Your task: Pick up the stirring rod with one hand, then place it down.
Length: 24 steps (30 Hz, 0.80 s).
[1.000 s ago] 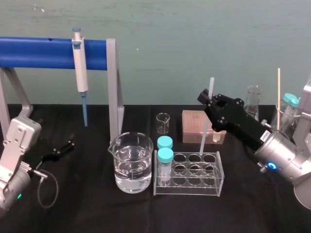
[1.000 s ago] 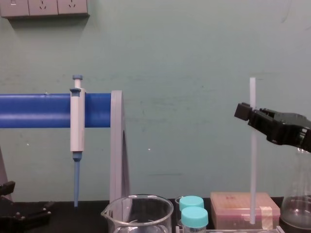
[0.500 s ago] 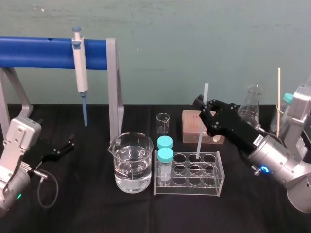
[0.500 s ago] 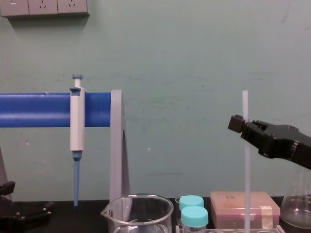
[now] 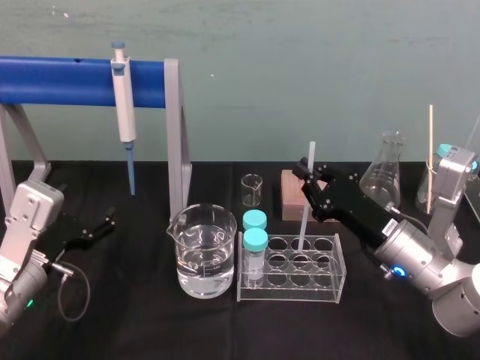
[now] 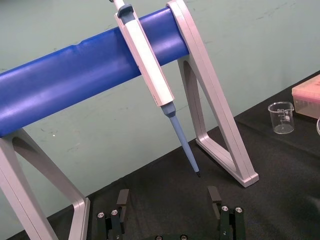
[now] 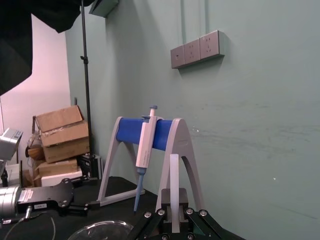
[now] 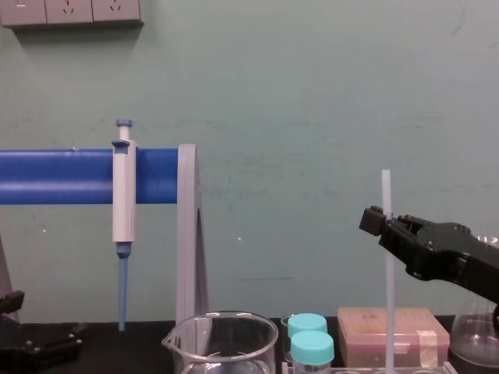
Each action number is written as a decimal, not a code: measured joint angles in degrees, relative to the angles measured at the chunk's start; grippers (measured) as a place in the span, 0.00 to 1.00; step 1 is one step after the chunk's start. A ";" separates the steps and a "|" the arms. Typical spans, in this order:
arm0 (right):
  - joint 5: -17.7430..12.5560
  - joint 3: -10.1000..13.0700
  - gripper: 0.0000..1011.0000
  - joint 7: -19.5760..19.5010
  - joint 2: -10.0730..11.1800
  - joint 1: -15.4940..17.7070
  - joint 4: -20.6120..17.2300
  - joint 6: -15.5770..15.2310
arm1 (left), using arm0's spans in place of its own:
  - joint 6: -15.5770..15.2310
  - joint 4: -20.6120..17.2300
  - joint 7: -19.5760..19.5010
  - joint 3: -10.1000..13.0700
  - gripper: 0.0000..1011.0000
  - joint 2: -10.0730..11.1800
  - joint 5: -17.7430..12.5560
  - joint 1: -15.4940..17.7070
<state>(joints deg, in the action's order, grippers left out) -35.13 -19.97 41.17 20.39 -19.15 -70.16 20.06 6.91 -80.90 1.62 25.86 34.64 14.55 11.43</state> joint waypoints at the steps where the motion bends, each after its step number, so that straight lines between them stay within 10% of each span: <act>1: 0.07 -0.01 0.07 0.09 -0.10 -0.02 0.23 0.20 | 0.00 0.00 0.00 0.00 0.99 0.00 0.00 0.00; 24: 4.29 -0.17 0.07 -0.03 -2.38 -0.60 6.70 4.02 | 0.00 0.00 0.00 0.00 0.99 0.00 0.00 0.00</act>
<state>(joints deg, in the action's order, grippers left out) -30.83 -20.14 41.14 18.01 -19.75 -63.46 24.08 6.91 -80.90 1.62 25.86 34.65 14.55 11.43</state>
